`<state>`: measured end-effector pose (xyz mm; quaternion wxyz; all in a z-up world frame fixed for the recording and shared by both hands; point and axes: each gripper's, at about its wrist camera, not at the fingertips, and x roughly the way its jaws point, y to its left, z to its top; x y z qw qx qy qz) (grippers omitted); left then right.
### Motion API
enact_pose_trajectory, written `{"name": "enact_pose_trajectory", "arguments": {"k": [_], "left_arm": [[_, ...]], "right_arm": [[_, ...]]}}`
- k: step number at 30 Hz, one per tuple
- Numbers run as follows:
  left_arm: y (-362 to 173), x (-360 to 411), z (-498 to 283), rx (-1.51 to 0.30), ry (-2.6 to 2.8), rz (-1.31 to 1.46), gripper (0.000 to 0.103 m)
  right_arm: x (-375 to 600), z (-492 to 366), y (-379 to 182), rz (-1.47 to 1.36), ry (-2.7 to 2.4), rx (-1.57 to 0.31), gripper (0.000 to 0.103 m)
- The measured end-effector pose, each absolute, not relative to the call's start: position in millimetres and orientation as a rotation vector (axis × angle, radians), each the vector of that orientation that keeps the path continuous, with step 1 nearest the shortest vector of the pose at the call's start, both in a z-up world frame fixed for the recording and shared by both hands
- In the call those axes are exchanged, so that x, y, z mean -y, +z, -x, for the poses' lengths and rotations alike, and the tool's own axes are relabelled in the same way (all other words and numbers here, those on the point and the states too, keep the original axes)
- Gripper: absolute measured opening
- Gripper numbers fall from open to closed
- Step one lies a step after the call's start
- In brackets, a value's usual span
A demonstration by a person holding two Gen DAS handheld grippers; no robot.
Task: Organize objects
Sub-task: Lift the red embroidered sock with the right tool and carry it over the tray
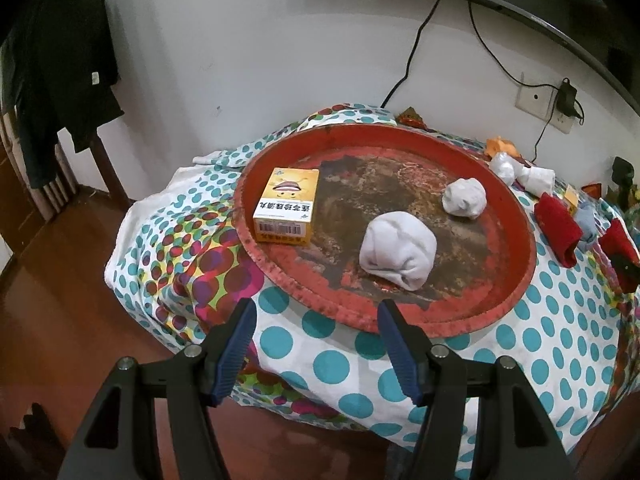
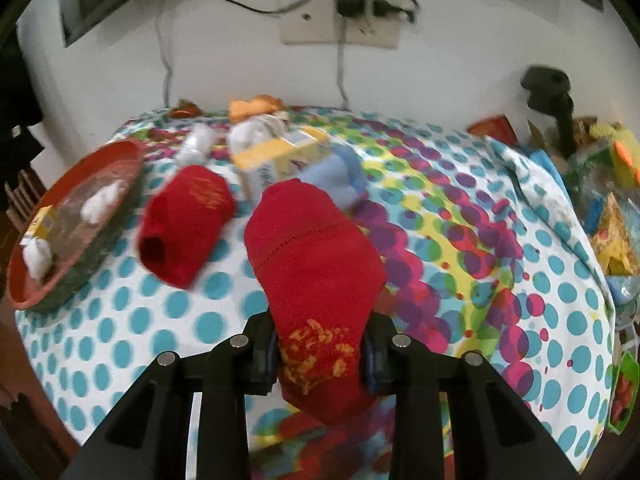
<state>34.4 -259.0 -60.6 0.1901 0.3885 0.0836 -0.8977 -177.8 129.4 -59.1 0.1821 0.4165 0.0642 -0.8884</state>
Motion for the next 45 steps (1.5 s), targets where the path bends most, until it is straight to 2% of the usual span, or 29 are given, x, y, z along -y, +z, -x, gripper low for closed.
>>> {"name": "enact_pose_trajectory", "arguments": {"k": [8, 21, 31, 45], "left_arm": [[-60, 261, -35, -0.245, -2.521, -1.091, 0.064], [-60, 261, -35, -0.244, -2.52, -1.095, 0.064], [-59, 269, -38, -0.294, -2.505, -1.083, 0.064], [-56, 275, -40, -0.325, -2.498, -1.069, 0.064]], "right_arm": [[-67, 155, -39, -1.095, -2.387, -0.227, 0.03], [33, 133, -39, -1.047, -2.218, -0.301, 0.03], [112, 129, -50, -1.052, -2.124, -0.395, 0.03], [167, 142, -82, -1.139, -2.092, -0.526, 0.031]]}}
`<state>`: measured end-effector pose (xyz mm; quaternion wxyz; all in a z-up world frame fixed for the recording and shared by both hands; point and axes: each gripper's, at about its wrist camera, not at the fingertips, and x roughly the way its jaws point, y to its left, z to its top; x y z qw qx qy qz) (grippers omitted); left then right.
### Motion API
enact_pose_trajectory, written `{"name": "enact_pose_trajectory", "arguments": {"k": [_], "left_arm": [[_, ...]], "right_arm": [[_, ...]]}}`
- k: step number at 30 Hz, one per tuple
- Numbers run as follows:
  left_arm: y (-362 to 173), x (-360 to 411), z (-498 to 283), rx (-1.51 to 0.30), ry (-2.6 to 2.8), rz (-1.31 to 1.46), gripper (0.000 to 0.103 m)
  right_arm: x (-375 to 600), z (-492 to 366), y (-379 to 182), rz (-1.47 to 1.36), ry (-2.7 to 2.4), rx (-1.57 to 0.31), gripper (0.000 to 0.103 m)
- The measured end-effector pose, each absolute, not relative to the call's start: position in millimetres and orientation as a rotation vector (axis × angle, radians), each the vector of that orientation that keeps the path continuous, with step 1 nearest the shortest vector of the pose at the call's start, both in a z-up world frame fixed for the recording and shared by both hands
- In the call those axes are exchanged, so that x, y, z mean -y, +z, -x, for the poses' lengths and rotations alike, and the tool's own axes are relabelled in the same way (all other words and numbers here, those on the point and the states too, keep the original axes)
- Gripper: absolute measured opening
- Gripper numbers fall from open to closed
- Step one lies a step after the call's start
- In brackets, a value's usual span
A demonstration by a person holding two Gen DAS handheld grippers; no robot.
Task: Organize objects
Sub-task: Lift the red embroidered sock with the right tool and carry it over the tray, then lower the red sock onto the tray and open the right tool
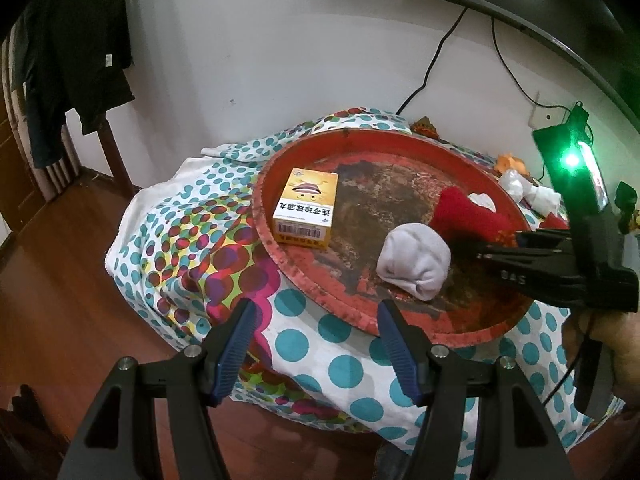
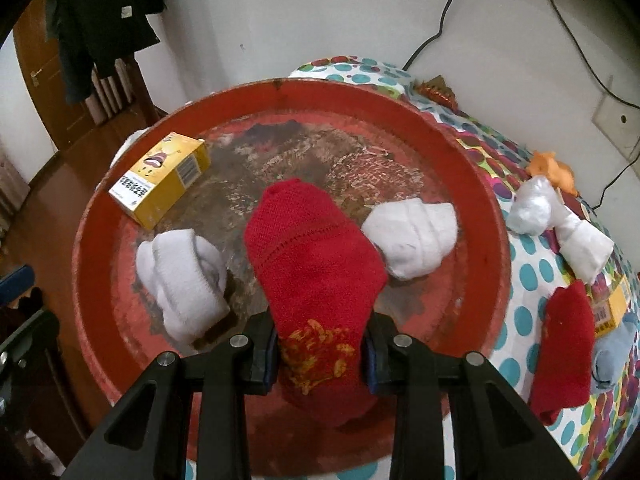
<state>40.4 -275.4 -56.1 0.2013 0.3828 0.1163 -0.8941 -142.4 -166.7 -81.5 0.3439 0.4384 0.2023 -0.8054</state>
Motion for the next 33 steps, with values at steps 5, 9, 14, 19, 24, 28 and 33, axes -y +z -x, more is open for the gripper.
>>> {"name": "enact_pose_trajectory", "arguments": {"k": [5, 9, 14, 19, 24, 28, 33], "left_arm": [[-56, 275, -40, -0.319, -2.494, -1.073, 0.064], [-56, 274, -39, -0.309, -2.503, -1.072, 0.064], [-57, 271, -38, -0.303, -2.51, -1.077, 0.064], [-58, 269, -37, -0.287, -2.505, -1.079, 0.064], [-60, 268, -36, -0.284, -2.509, -1.091, 0.064], [-60, 265, -35, -0.269, -2.511, -1.098, 0.064], [-60, 261, -35, -0.254, -2.517, -1.102, 0.064]], "right_arm": [[175, 149, -87, -1.156, -2.102, -0.534, 0.031], [179, 148, -90, -1.152, -2.108, -0.559, 0.034], [175, 146, -88, -1.139, -2.118, -0.537, 0.041], [168, 140, -78, -1.106, -2.123, -0.52, 0.056], [155, 131, -65, -1.071, -2.132, -0.485, 0.063], [139, 122, -52, -1.029, -2.141, -0.459, 0.065], [108, 115, -38, -0.999, -2.167, -0.408, 0.067]]}}
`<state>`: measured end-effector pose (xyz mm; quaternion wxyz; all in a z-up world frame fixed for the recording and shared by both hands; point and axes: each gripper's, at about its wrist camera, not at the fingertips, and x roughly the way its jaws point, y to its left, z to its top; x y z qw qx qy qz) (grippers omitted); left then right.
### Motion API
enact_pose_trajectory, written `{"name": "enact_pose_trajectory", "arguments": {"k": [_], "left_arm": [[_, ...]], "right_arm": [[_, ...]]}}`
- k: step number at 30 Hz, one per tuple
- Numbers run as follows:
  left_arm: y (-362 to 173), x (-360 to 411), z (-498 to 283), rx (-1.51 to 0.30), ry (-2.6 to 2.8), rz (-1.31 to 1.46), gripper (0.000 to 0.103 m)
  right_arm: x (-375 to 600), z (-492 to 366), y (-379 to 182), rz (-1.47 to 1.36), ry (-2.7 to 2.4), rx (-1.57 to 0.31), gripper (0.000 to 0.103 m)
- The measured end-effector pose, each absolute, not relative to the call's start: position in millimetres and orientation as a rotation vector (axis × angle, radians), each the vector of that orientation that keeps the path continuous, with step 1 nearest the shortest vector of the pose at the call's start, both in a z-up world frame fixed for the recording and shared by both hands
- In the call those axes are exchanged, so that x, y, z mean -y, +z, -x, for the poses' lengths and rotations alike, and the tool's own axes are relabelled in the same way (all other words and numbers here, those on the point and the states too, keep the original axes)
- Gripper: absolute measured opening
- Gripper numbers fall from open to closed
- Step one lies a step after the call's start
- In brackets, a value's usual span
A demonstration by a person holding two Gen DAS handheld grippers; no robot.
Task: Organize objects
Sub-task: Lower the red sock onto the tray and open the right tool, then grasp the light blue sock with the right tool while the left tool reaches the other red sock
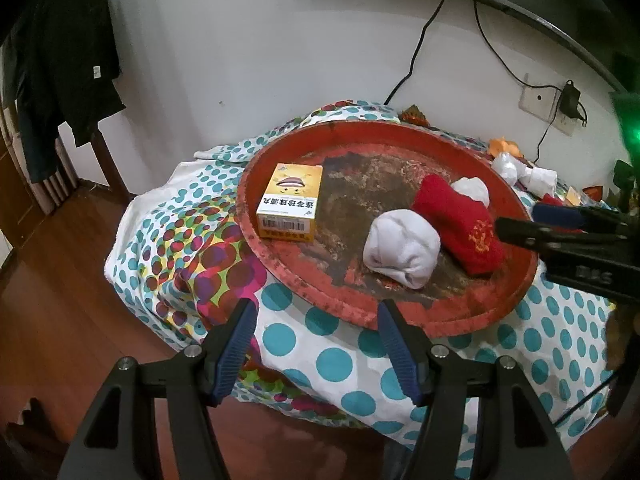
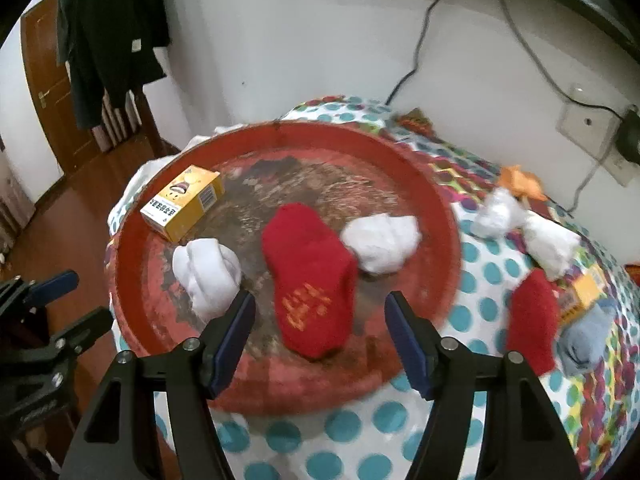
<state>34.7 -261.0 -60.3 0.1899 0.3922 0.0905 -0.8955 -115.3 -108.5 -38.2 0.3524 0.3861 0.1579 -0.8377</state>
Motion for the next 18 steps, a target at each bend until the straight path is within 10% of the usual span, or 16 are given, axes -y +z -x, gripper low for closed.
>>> {"name": "enact_pose_trajectory", "arguments": {"k": [18], "left_arm": [[-65, 238, -31, -0.153, -2.534, -1.127, 0.064]], "right_arm": [[-83, 165, -72, -1.197, -2.473, -0.266, 0.069]]}}
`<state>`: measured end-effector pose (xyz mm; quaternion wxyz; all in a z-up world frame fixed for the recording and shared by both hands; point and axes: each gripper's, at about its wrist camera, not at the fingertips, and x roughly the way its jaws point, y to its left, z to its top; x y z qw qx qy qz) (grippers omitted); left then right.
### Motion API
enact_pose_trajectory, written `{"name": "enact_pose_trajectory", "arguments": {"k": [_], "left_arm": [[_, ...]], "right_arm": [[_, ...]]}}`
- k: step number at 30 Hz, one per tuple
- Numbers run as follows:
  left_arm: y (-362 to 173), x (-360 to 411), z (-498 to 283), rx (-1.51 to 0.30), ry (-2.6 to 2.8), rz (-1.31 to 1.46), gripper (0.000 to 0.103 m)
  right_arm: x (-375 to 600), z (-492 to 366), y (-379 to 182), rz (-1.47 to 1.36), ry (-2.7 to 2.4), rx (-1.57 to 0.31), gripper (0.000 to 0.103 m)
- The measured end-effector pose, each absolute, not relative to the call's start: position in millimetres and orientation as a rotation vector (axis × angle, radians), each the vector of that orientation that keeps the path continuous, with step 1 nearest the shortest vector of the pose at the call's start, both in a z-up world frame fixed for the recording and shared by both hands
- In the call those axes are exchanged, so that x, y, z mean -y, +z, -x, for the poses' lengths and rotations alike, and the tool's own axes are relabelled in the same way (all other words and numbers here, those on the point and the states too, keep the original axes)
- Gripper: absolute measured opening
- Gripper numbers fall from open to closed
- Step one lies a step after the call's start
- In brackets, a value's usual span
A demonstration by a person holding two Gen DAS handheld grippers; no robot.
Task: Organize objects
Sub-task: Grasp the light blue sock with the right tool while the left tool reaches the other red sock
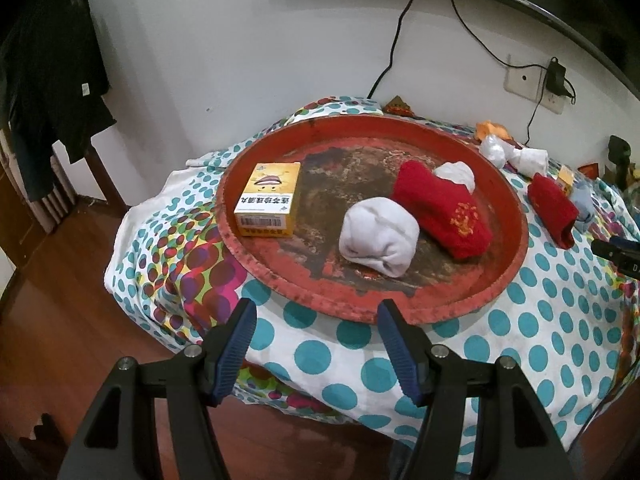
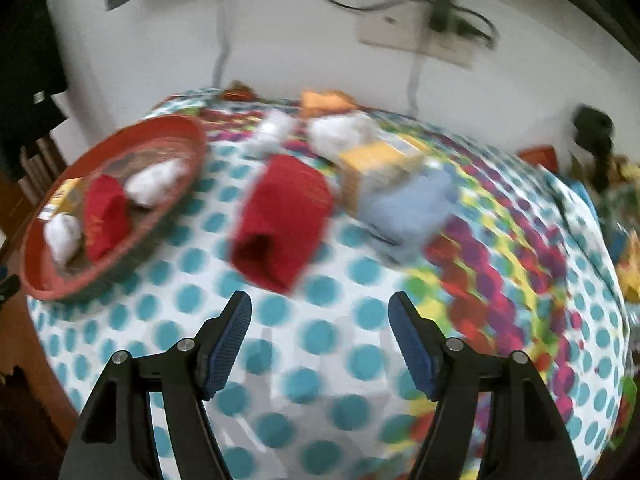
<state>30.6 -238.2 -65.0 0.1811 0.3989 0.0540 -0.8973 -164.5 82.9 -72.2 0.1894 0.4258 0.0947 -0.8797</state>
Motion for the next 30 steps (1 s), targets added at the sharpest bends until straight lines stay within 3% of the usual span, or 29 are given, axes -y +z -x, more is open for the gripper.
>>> {"name": "enact_pose_trajectory", "arguments": {"k": [14, 16, 21, 30], "left_arm": [[-67, 208, -24, -0.026, -2.573, -1.138, 0.064], [-65, 201, -22, -0.015, -2.585, -1.141, 0.064], [-53, 177, -18, 0.013, -2.643, -1.141, 0.064], [-47, 121, 18, 0.127, -2.75, -1.219, 0.064]], "right_arm": [[-128, 208, -86, -1.193, -2.536, -0.108, 0.07], [-118, 214, -87, -1.183, -2.521, -0.12, 0.076], [-94, 232, -89, -1.172, -2.527, -0.201, 0.077], [-85, 267, -99, -1.208, -2.548, -0.153, 0.075]]}}
